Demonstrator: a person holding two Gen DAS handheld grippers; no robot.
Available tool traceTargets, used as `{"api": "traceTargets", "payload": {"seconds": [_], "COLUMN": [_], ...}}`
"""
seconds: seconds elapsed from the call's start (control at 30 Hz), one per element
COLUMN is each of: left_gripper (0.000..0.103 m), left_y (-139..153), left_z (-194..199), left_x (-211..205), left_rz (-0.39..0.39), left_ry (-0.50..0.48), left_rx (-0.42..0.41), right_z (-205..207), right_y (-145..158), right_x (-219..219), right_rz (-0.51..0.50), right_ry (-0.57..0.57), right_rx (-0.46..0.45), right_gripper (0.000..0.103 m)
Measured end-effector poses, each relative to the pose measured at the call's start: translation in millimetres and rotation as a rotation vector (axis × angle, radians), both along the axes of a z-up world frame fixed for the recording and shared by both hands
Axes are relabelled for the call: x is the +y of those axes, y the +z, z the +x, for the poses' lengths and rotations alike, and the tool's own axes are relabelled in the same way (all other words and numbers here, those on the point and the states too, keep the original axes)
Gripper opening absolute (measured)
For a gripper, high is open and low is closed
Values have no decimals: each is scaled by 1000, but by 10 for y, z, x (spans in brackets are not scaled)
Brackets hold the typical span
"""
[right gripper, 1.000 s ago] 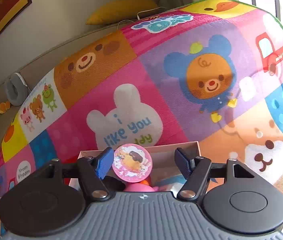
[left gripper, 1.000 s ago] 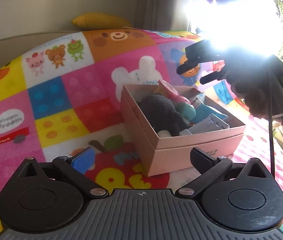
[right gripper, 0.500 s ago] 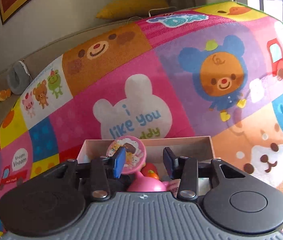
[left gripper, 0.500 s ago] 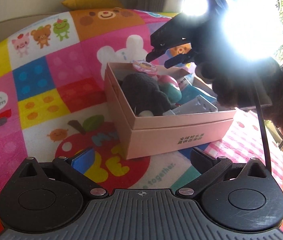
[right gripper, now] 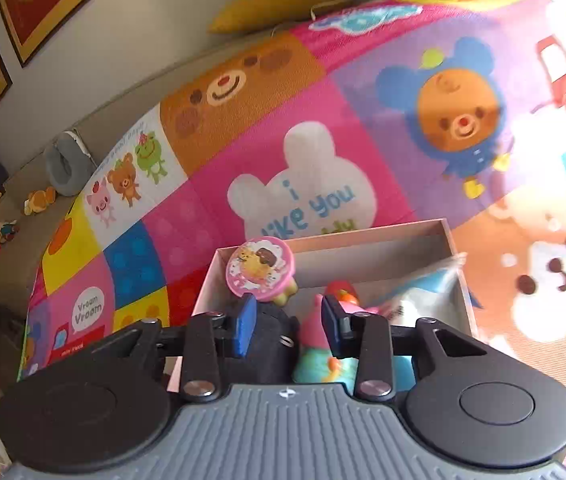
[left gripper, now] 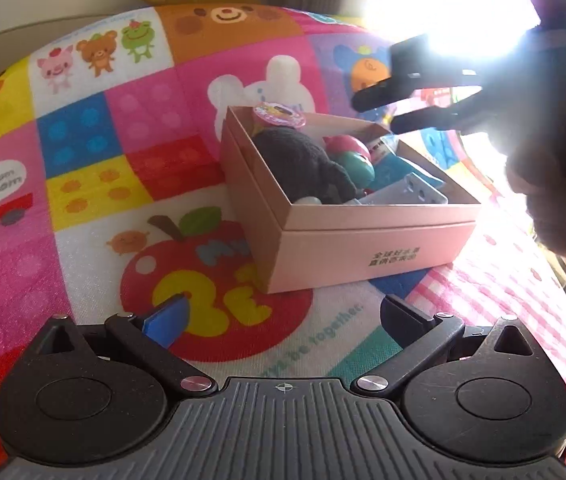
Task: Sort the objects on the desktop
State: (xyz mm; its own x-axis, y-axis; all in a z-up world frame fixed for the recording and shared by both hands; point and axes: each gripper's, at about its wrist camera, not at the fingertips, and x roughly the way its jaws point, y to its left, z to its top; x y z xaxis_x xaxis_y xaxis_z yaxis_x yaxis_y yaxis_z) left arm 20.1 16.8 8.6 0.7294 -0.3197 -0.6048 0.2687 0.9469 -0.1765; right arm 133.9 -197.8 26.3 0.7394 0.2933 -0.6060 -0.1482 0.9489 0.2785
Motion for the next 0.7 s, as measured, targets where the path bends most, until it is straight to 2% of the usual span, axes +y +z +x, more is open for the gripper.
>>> {"api": "traceTargets", "payload": {"seconds": [0.07, 0.13, 0.2, 0.27, 0.4, 0.47, 0.5, 0.57, 0.63, 0.7], "left_gripper": [103, 103, 103, 103, 103, 103, 103, 103, 103, 103], "left_y": [-16, -44, -69, -101, -116, -114, -109, -116, -148, -146], "left_z": [3, 8, -12, -29, -25, -12, -4, 4, 46, 54], "left_x": [-58, -96, -125, -171, -305, -326, -331, -357, -447, -495], "left_rz": [25, 40, 55, 84, 153, 155, 147, 140, 199, 217], "left_ry": [9, 33, 62, 91, 124, 149, 169, 182, 183, 183], "left_rx": [21, 45, 37, 18, 8, 13, 15, -8, 1, -9], "right_z": [-371, -706, -1040, -1292, -1473, -1467, -1454, -1404, -1335, -1318], "right_y": [-11, -76, -196, -357, -758, -909, -960, -971, -993, -1003], "right_x": [-151, -270, -349, -349, -293, -256, -222, -172, -193, -201], "right_rz": [-14, -28, -76, -142, -195, -222, -262, -289, -278, -273], "right_ry": [-15, -39, -72, -118, -160, -171, -181, -190, -197, -213], "right_rx": [-28, -38, -39, -33, 51, 74, 57, 51, 48, 37], "right_gripper": [61, 69, 83, 103, 103, 103, 103, 103, 103, 103]}}
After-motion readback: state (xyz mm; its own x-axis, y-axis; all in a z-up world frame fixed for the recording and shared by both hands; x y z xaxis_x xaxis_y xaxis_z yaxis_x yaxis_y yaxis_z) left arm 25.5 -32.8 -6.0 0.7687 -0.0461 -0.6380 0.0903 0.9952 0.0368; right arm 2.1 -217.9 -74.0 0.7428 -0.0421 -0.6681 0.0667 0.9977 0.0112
